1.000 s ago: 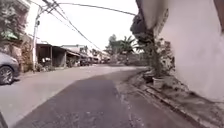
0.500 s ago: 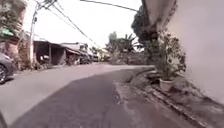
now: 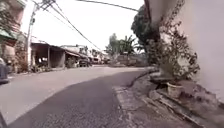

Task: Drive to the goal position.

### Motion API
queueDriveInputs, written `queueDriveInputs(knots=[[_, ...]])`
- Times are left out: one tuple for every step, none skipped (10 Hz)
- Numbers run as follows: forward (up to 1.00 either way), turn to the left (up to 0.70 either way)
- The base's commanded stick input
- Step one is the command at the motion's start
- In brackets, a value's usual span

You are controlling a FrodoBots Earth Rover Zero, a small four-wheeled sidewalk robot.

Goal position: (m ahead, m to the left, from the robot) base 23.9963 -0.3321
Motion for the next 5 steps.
queueDriveInputs(knots=[[0.70, 0.00], [0.70, 0.00], [0.70, 0.00], [0.70, 0.00], [0.70, 0.00]])
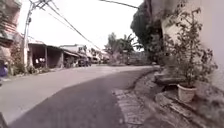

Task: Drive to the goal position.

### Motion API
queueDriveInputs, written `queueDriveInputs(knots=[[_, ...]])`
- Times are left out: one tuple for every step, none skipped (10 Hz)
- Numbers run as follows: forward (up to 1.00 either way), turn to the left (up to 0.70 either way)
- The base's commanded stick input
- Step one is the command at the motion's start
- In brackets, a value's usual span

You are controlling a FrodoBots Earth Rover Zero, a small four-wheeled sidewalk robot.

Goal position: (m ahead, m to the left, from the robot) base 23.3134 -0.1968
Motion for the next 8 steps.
queueDriveInputs(knots=[[0.70, 0.00], [0.70, 0.00], [0.70, 0.00], [0.70, 0.00], [0.70, 0.00], [0.70, 0.00], [0.70, 0.00], [0.70, 0.00]])
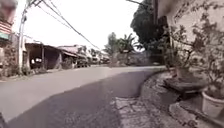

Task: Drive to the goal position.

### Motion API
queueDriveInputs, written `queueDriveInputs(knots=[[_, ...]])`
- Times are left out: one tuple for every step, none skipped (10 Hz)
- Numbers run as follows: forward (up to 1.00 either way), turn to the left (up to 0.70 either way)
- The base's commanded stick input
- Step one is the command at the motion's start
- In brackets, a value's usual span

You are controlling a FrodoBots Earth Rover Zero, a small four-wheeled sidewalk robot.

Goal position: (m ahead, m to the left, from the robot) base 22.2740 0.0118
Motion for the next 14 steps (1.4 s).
queueDriveInputs(knots=[[0.70, 0.00], [0.70, 0.00], [0.70, 0.00], [0.70, 0.00], [0.70, 0.00], [0.70, 0.00], [0.70, 0.00], [0.70, 0.00], [0.70, 0.00], [0.70, 0.35], [0.70, 0.35], [0.70, 0.10], [0.70, 0.00], [0.70, 0.00]])
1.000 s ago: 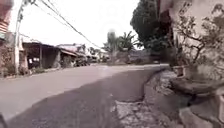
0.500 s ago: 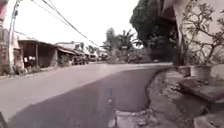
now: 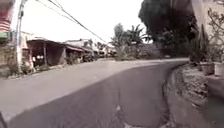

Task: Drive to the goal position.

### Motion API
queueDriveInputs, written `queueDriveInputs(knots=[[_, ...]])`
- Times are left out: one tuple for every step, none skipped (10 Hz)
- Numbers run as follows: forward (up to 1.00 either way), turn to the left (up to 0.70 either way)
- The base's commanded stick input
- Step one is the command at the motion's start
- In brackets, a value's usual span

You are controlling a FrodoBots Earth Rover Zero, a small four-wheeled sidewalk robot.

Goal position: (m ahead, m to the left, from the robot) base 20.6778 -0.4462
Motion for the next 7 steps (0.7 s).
queueDriveInputs(knots=[[0.70, 0.00], [0.70, 0.00], [0.70, 0.00], [0.70, 0.00], [0.70, 0.00], [0.70, 0.00], [0.70, 0.00]])
